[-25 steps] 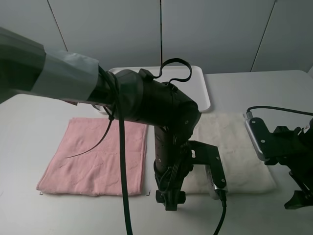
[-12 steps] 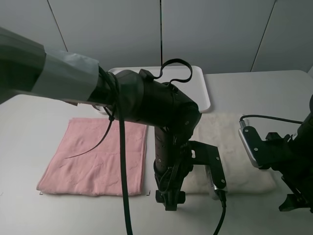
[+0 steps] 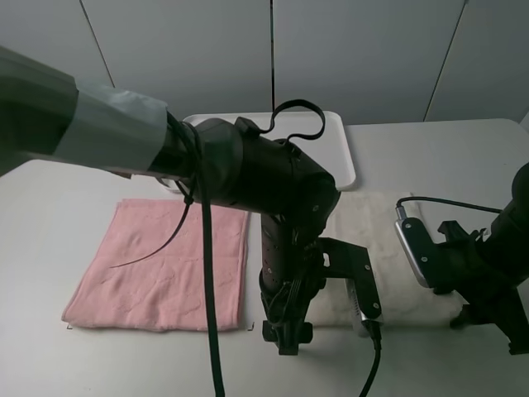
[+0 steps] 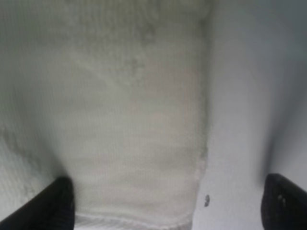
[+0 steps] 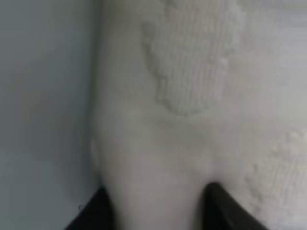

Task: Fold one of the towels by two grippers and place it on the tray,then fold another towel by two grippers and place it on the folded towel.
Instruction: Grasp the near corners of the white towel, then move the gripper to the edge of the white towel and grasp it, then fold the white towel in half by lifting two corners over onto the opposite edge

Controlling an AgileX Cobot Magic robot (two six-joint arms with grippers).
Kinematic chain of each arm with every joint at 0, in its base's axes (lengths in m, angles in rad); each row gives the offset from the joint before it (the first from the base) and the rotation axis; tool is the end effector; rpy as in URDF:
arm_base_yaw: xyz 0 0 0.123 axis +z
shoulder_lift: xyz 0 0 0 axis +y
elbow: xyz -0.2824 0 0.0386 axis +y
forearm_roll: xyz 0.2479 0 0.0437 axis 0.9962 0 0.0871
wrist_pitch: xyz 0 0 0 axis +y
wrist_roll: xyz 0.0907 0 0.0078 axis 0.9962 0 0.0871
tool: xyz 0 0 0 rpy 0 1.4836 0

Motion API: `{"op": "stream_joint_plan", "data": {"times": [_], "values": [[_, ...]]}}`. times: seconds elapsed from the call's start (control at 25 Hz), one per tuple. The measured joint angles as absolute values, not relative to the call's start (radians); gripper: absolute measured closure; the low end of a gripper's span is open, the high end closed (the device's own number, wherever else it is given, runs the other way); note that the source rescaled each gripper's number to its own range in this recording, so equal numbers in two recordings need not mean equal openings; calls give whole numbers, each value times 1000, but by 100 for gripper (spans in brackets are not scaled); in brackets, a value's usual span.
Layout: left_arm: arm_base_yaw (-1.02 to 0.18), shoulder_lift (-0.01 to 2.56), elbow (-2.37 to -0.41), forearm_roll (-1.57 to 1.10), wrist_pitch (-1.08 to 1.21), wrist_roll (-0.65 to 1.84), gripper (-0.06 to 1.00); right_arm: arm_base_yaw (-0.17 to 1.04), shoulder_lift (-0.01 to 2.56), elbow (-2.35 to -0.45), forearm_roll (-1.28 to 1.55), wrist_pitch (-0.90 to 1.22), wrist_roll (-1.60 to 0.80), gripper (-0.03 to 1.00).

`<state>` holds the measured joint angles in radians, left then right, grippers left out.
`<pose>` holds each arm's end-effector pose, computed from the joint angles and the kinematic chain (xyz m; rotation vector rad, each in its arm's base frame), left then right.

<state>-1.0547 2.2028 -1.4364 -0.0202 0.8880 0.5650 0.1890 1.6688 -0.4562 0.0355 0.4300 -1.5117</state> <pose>0.1996 -0.3548 0.0966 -2.2610 -2.1806 0.0253 0.1914 0.0380 0.0924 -2.3115 2.0959 0.0037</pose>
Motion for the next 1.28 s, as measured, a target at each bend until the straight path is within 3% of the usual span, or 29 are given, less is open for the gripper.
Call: {"op": "stream_joint_plan", "data": {"times": [0.12, 0.52, 0.6, 0.64, 0.72, 0.84, 0.88, 1.04, 1.28], "values": [[-1055, 2203, -1436, -20, 888, 559, -6, 189, 1662, -428, 11, 403, -1519, 66], [-1055, 2203, -1436, -9, 888, 553, -4, 190, 1650, -400, 0, 354, -1523, 78], [-1055, 2203, -1436, 6, 888, 545, 6, 190, 1650, -400, 0, 350, -1523, 80], [-1055, 2203, -1436, 13, 886, 541, 16, 190, 1650, -400, -7, 347, -1525, 81], [-1055, 2203, -1436, 30, 882, 535, 40, 190, 1650, -400, -7, 345, -1525, 83], [-1055, 2203, -1436, 36, 854, 529, 85, 190, 1650, -400, 0, 342, -1525, 83], [-1055, 2203, -1436, 39, 844, 528, 91, 190, 1650, -400, 9, 341, -1525, 83], [-1055, 2203, -1436, 39, 831, 526, 94, 190, 1650, -400, 21, 328, -1525, 95], [-1055, 2203, -1436, 41, 822, 526, 94, 190, 1634, -394, 90, 318, -1519, 96]]}}
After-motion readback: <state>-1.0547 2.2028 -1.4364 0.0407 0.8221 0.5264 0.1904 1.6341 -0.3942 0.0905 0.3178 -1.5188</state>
